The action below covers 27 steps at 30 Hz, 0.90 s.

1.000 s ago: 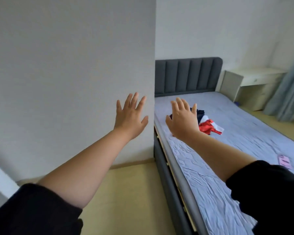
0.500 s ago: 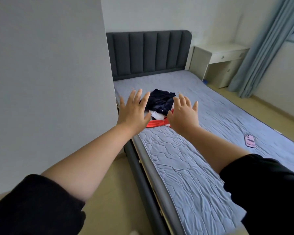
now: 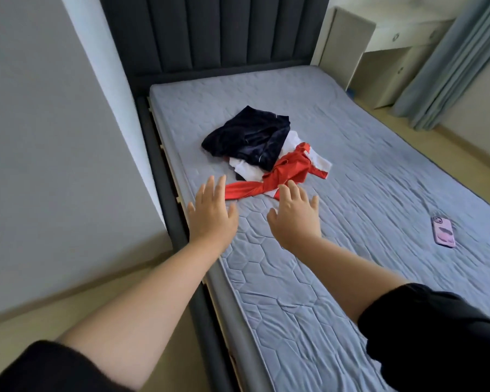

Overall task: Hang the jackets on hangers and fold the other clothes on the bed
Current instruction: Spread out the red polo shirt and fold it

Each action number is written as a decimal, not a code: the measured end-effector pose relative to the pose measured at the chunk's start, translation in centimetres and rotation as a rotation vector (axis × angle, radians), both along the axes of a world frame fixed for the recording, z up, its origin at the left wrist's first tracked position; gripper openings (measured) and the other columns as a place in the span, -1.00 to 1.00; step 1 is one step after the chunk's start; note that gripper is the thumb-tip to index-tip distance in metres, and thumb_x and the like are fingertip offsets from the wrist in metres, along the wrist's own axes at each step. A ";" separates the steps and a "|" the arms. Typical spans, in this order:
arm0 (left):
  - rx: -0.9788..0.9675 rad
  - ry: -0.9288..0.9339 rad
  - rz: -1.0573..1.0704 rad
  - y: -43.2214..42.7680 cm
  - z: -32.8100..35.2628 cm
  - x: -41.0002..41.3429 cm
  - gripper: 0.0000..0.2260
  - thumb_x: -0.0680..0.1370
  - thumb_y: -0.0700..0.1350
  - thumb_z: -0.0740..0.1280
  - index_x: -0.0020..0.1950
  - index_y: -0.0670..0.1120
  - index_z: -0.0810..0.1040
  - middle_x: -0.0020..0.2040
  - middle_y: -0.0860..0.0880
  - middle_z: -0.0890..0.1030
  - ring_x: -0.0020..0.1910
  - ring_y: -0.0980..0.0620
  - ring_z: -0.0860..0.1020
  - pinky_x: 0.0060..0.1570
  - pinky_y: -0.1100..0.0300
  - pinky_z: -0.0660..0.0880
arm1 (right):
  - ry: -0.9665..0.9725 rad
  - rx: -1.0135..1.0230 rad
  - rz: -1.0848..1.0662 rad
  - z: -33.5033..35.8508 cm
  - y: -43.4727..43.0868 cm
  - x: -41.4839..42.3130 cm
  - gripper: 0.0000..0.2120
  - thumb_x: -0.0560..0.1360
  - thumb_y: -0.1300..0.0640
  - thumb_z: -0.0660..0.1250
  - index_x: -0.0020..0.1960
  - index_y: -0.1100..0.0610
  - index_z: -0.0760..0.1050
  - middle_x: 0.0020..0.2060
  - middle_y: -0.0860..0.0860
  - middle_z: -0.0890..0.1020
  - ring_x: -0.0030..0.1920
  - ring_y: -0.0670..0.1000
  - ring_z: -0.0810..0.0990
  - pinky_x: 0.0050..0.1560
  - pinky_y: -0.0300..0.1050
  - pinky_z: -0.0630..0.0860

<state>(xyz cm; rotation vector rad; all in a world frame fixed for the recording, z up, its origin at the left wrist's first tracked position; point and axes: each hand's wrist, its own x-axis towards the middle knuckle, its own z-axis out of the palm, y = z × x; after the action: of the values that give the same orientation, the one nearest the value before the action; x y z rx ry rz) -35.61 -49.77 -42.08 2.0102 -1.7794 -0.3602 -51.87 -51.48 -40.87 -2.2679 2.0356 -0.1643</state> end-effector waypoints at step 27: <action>0.493 -0.268 0.122 -14.9 -49.4 -6.3 -0.03 0.29 0.57 0.07 0.50 0.21 -0.34 0.55 -0.06 -0.28 0.50 -0.20 -0.29 0.40 -0.28 -0.14 | -0.304 0.228 -0.093 -44.9 -19.1 -3.7 -0.30 0.53 0.10 0.21 0.55 0.01 -0.08 0.47 0.08 0.12 0.41 0.20 0.18 0.27 0.13 0.32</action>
<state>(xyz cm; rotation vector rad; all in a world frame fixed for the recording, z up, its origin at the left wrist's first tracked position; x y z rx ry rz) -41.89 -64.71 -91.48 2.6018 -1.8424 -0.5568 -55.60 -70.61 -85.79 -1.8856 1.8947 -0.2520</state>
